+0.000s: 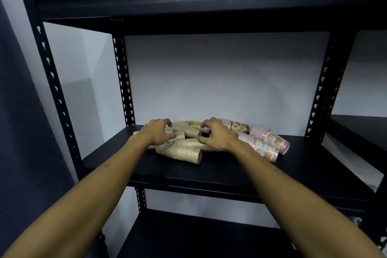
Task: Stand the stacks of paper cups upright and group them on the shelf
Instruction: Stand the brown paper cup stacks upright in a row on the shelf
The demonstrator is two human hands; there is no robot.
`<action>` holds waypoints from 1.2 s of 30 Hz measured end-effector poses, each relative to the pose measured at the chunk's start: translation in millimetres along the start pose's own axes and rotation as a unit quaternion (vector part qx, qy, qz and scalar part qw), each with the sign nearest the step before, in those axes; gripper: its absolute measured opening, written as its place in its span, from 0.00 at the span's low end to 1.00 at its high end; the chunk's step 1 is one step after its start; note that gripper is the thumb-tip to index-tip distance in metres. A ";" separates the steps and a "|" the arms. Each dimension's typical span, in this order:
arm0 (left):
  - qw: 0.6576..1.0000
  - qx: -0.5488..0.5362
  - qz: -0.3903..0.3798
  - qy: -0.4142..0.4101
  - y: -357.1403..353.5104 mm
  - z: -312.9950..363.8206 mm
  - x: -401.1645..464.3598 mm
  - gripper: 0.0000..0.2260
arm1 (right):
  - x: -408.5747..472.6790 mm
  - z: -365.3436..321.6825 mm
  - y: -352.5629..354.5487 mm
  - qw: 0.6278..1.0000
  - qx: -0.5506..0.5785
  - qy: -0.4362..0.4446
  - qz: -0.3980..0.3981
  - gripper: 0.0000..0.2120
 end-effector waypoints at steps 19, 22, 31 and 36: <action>0.962 -0.232 0.134 -0.054 -87.1 -49.0 -44.3 0.22 | -25.0 10.3 -80.8 0.970 0.001 0.048 0.239 0.08; 0.959 -0.247 0.130 -0.051 -90.3 -51.7 -41.8 0.24 | -32.5 -2.0 -79.7 0.969 -0.001 0.073 0.237 0.10; 0.952 -0.204 0.221 -0.056 -81.2 -54.4 -40.6 0.17 | -24.1 -22.9 -98.3 0.990 0.010 0.060 0.127 0.23; 0.928 -0.213 0.292 0.088 -54.8 -87.9 -23.0 0.17 | -21.2 -14.2 -100.7 0.993 0.064 0.034 0.089 0.25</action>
Point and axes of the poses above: each hand's wrist, its own x-axis towards the middle knuckle, its own y-axis out of the back of the hand, z = x × y, the point moved 2 cm from there along x, towards the middle knuckle, and after that the axes turned 10 degrees about -x, right-handed, at the moved point
